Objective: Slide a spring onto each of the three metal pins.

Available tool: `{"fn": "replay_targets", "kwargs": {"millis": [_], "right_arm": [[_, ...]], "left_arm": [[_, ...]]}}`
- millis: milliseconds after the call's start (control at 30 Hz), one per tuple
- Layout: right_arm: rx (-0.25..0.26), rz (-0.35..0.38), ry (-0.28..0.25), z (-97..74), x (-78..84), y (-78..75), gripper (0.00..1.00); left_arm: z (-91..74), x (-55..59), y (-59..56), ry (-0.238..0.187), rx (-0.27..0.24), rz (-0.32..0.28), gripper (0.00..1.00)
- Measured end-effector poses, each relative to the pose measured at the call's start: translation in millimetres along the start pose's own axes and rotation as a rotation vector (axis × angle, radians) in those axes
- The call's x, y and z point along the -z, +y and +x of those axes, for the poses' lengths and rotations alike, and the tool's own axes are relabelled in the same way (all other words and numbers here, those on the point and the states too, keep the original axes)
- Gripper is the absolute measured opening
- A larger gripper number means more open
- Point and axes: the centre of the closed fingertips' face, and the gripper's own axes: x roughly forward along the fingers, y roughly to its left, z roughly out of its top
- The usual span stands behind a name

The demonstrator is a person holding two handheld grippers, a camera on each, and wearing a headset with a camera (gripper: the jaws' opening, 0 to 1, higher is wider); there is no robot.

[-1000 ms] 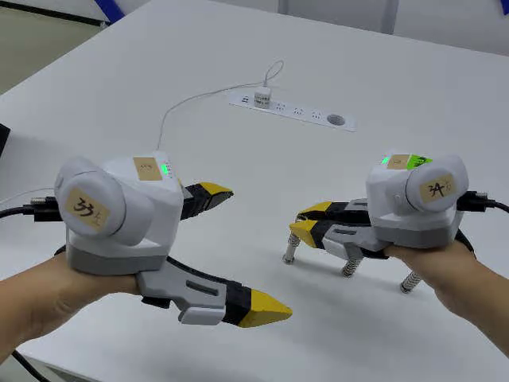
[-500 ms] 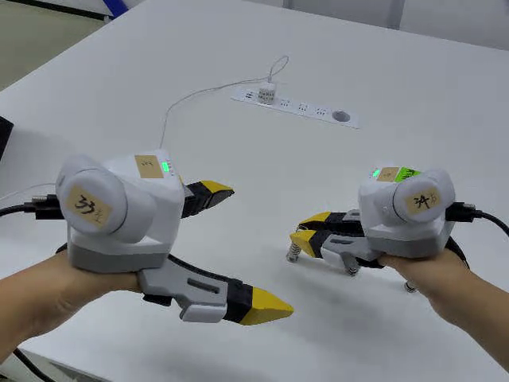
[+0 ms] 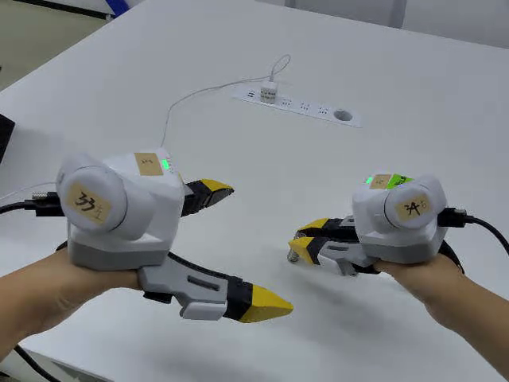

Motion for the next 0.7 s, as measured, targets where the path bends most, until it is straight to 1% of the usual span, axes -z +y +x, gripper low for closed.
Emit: {"fn": "replay_targets", "kwargs": {"millis": [133,367,533,633,700], "right_arm": [[-0.001,-0.005,0.006,0.4,1.4,0.8,0.11],[0.004,-0.015,0.011,1.2,2.2,0.3,0.11],[0.012,-0.017,0.012,2.1,1.6,-0.7,0.12],[0.011,-0.023,0.016,1.3,1.7,-0.3,0.12],[0.013,-0.016,0.013,-0.1,1.2,-1.1,0.13]], "left_arm": [[0.3,1.2,-1.8,0.005,0.004,0.003,1.0],[0.3,2.2,-1.6,0.008,0.003,0.002,1.0],[0.2,-0.4,-1.3,-0.003,0.003,-0.001,1.0],[-0.7,-0.2,0.4,0.003,-0.002,0.004,1.0],[-1.5,-1.3,0.8,-0.001,-0.003,0.001,1.0]]}}
